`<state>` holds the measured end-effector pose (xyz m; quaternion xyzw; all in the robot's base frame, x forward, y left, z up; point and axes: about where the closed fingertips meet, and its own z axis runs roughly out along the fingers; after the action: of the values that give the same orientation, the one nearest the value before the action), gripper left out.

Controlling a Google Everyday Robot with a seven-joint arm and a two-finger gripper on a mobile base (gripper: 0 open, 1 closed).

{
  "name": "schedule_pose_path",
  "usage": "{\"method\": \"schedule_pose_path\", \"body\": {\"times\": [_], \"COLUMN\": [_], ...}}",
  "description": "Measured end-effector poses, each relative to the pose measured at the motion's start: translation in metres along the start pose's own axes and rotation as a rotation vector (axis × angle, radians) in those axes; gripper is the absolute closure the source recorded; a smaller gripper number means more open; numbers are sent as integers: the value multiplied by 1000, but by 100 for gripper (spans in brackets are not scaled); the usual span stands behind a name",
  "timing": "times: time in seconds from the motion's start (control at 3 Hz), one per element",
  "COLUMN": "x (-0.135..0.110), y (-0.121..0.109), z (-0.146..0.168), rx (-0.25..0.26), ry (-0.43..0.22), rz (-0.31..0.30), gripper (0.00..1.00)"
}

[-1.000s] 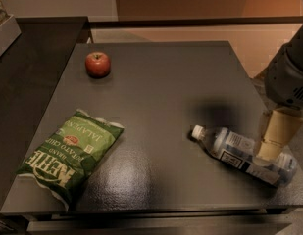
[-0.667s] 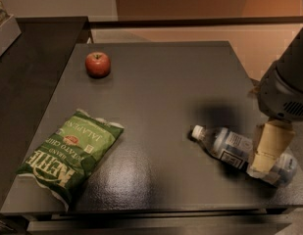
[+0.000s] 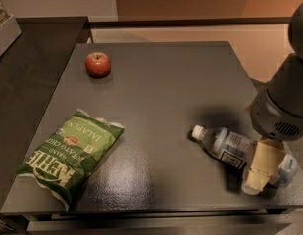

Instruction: Pick blue plastic bottle

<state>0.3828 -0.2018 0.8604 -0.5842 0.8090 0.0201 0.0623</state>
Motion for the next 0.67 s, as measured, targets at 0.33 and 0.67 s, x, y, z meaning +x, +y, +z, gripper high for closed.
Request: {"method": "schedule_pose_path", "body": {"times": [0.33,0.67], "x": [2,3], "y": [3,5], "z": [10,15], "rx": [-6,-18], "ry": [0,-4], "rz": [8,9], "gripper": [0,18]}}
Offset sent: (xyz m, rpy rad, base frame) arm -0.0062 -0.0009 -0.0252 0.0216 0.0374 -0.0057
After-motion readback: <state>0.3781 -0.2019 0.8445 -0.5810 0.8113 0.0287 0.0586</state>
